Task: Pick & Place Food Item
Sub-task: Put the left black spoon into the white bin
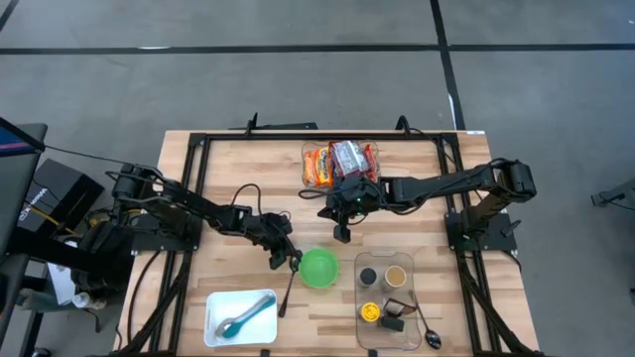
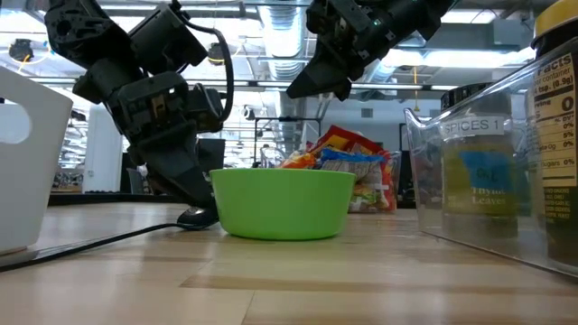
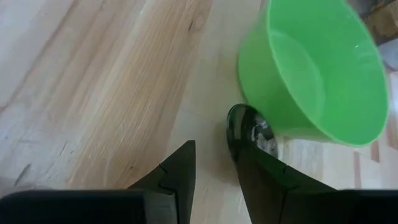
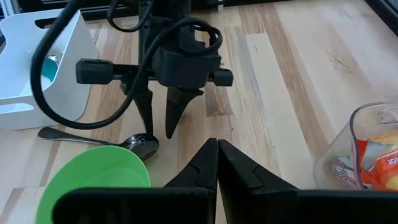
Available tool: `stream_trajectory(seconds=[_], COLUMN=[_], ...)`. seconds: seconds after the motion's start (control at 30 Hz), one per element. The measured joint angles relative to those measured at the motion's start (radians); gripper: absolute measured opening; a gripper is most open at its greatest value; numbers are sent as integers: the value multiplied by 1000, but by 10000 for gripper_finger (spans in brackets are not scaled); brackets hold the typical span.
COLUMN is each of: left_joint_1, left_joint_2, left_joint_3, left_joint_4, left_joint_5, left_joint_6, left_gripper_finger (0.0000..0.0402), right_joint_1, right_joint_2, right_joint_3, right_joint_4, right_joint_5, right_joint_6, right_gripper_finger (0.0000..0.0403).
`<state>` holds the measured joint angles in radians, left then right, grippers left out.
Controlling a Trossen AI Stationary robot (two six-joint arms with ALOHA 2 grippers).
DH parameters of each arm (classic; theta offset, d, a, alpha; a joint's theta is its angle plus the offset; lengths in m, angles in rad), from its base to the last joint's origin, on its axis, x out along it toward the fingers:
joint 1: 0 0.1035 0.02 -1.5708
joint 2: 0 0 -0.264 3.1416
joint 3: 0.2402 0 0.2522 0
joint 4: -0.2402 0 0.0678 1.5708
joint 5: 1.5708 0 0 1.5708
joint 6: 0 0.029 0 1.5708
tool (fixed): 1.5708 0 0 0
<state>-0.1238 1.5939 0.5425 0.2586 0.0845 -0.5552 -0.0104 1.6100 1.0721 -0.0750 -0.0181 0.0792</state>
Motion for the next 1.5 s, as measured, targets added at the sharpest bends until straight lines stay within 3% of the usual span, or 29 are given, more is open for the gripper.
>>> stream_trajectory(seconds=[0.63, 0.97, 1.3, 1.5], left_joint_1=[-19, -21, -21, -21], left_joint_2=[8, 101, 109, 109], left_joint_3=[0, 2, 2, 1], left_joint_4=[41, 140, 157, 155], left_joint_5=[44, 46, 46, 45], left_joint_6=[0, 0, 0, 0], left_gripper_finger=[108, 108, 108, 87], right_joint_1=[4, 4, 4, 4], right_joint_2=[0, 0, 0, 0], right_joint_3=[0, 0, 0, 0], right_joint_4=[0, 0, 0, -1], right_joint_5=[0, 0, 0, 0], right_joint_6=[0, 0, 0, 0], right_gripper_finger=[4, 4, 4, 4])
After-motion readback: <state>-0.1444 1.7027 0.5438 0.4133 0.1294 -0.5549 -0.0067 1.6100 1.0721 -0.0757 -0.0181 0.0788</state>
